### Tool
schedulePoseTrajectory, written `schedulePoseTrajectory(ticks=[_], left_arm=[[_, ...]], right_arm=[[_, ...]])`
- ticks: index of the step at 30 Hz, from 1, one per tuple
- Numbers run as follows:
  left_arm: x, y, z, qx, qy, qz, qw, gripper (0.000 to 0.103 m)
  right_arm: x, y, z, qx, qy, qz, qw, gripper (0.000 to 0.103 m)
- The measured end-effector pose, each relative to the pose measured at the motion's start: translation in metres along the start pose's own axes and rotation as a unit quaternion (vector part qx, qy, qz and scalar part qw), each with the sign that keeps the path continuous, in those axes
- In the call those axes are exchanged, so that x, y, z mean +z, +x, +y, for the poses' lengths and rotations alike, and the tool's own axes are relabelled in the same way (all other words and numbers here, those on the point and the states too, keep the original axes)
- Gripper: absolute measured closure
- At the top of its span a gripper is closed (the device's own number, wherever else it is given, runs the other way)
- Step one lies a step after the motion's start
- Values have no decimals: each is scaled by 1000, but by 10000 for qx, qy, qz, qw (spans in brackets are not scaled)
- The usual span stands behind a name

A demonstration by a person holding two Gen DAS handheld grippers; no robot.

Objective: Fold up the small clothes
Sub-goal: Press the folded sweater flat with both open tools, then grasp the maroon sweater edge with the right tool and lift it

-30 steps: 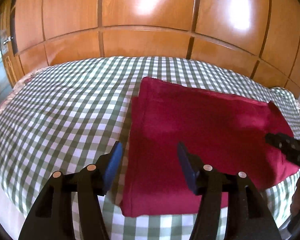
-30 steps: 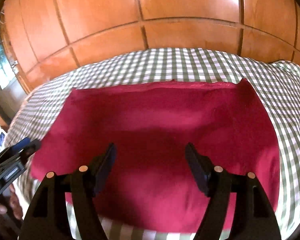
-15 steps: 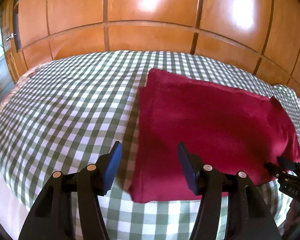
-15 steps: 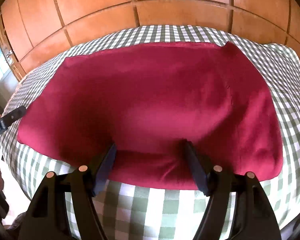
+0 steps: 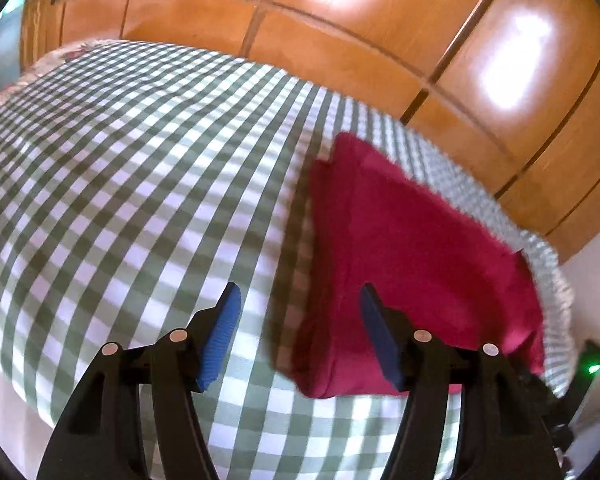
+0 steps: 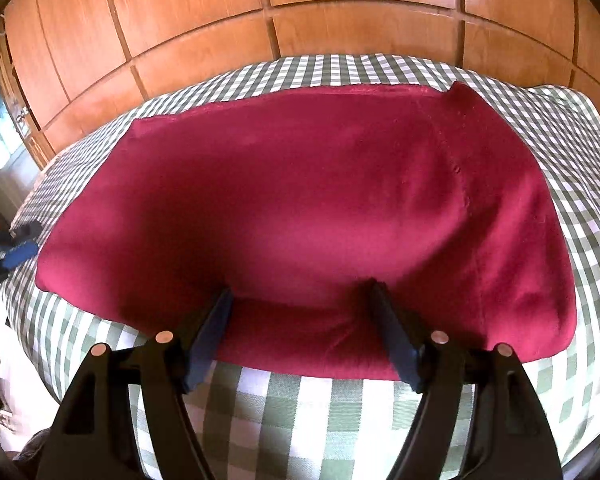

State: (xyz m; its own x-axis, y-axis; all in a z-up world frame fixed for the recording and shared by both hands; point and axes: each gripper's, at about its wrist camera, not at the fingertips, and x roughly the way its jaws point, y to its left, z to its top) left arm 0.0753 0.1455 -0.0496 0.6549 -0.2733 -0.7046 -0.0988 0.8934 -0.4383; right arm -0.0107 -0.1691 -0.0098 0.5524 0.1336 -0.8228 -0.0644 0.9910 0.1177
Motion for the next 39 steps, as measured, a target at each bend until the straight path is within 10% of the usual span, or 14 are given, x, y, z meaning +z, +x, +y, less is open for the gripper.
schedulePoseTrajectory(ticks=[4, 6, 10, 16, 21, 27, 39], left_arm=[[12, 5, -5, -290, 11, 70, 9996, 48], [13, 18, -9, 100, 275, 195, 9994, 70], [0, 51, 3, 806, 316, 576, 9946, 79], [0, 25, -17, 1045, 433, 67, 9936, 78], [4, -10, -46, 649, 804, -730, 9920, 45], [-7, 26, -77, 336, 1401, -163, 9894, 45], [-17, 47, -94, 607, 1775, 75, 9822, 45]], right_arm=[[-1, 0, 1, 0, 0, -53, 10000, 29], [-1, -1, 0, 20, 8, -61, 10000, 29], [-2, -1, -1, 80, -6, -100, 9999, 29], [1, -4, 3, 86, -115, -21, 9999, 28], [19, -29, -14, 519, 310, -70, 9981, 28], [43, -71, -73, 164, 1171, -859, 9893, 19], [11, -23, -151, 508, 2409, -108, 9692, 21]])
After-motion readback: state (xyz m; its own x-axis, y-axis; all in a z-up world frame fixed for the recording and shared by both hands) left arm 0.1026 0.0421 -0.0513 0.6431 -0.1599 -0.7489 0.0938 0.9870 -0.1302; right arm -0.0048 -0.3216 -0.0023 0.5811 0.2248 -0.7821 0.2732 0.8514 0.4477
